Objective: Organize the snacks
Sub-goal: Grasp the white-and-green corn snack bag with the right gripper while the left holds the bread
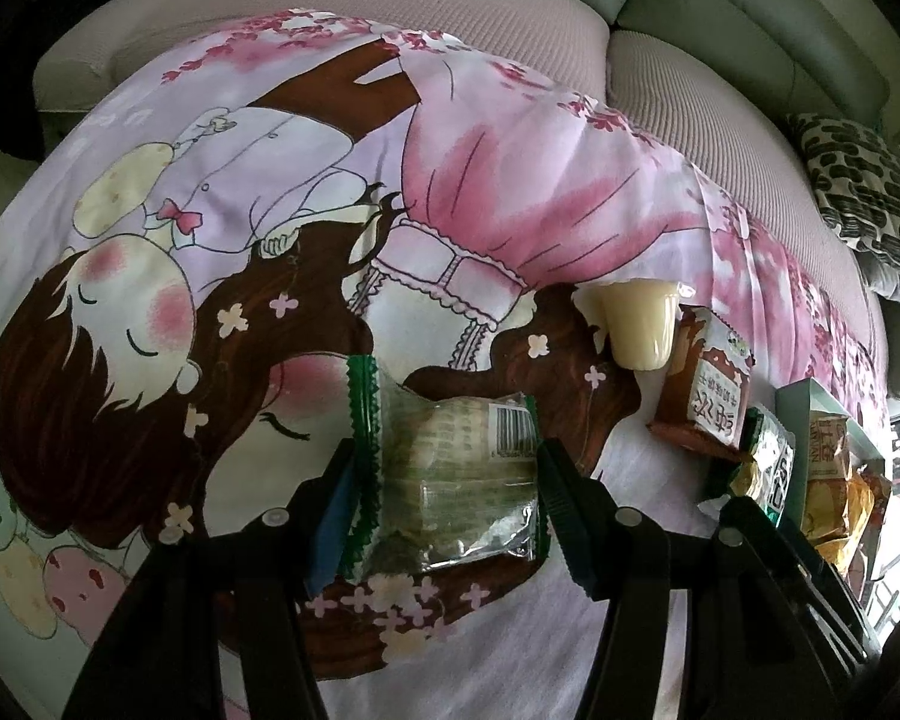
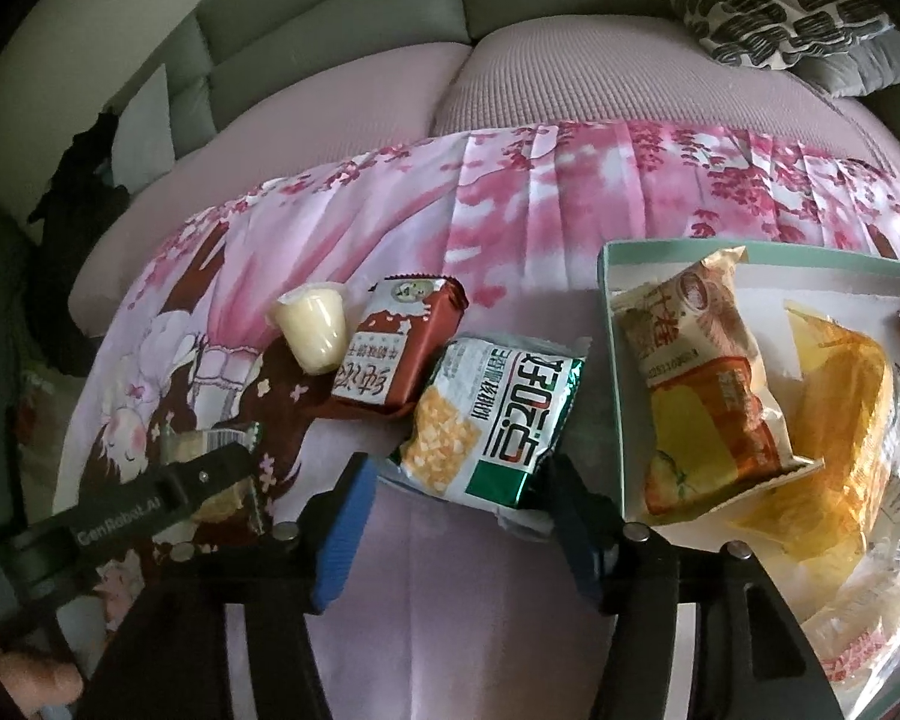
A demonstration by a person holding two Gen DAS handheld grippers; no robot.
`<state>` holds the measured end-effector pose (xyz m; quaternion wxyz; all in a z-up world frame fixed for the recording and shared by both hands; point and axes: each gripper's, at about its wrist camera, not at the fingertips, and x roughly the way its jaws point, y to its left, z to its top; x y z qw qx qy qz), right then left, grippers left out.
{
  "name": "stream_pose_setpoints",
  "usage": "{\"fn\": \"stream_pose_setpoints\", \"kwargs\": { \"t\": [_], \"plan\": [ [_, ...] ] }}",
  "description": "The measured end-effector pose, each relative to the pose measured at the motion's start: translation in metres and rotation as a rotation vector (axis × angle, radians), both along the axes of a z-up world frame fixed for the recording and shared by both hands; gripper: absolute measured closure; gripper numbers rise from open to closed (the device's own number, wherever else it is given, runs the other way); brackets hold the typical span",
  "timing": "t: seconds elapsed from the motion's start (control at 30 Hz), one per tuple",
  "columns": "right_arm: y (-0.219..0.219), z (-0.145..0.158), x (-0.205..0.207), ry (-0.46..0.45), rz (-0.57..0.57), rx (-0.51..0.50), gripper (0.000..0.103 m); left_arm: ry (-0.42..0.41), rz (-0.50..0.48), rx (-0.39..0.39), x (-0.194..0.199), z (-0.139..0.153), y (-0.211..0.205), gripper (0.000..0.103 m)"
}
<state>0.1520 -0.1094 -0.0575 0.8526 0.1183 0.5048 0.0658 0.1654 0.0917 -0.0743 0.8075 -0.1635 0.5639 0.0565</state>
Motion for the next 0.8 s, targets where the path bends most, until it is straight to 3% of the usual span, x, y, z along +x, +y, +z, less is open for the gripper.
{"fn": "stream_pose_setpoints", "kwargs": {
  "t": [0.43,0.8],
  "plan": [
    [0.003,-0.005,0.013,0.012,-0.080,-0.023,0.040,0.002,-0.026,0.001,0.003,-0.002,0.001,0.042],
    [0.005,-0.006,0.012,0.009,-0.071,-0.057,0.045,0.007,-0.047,0.033,0.004,-0.004,-0.002,0.041]
  ]
}}
